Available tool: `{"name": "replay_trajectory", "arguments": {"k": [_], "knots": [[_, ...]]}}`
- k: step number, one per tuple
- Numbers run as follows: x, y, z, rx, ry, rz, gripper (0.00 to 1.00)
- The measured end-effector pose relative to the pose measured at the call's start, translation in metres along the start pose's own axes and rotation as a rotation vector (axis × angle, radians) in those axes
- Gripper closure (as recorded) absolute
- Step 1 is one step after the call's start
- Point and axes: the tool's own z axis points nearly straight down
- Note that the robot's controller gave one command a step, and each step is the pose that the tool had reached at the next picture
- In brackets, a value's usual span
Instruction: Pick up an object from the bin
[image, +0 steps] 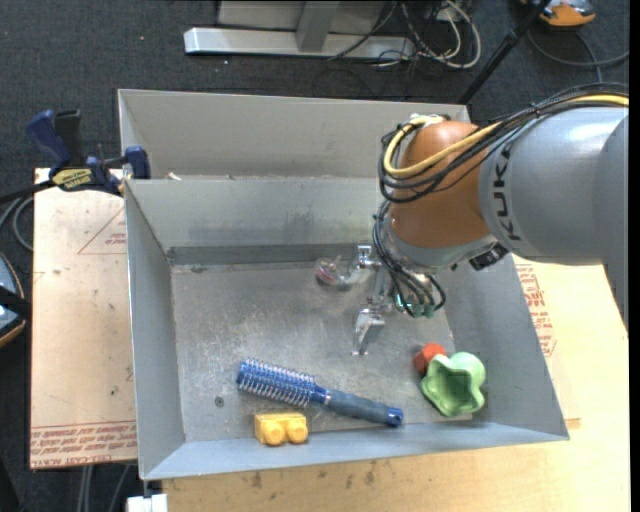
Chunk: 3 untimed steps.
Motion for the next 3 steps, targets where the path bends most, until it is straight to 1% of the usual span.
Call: {"name": "replay_trajectory", "arguments": {"k": [1,2,3], "knots": [[0.023,-0.144,-0.061,0.006,-0.012,-0.146,0.00],[0.045,-0.085,0.064,0.003,-0.016,-0.247,0.00],[0.040,-0.167,0.059,-0.006,-0.017,-0.576,0.00]]}}
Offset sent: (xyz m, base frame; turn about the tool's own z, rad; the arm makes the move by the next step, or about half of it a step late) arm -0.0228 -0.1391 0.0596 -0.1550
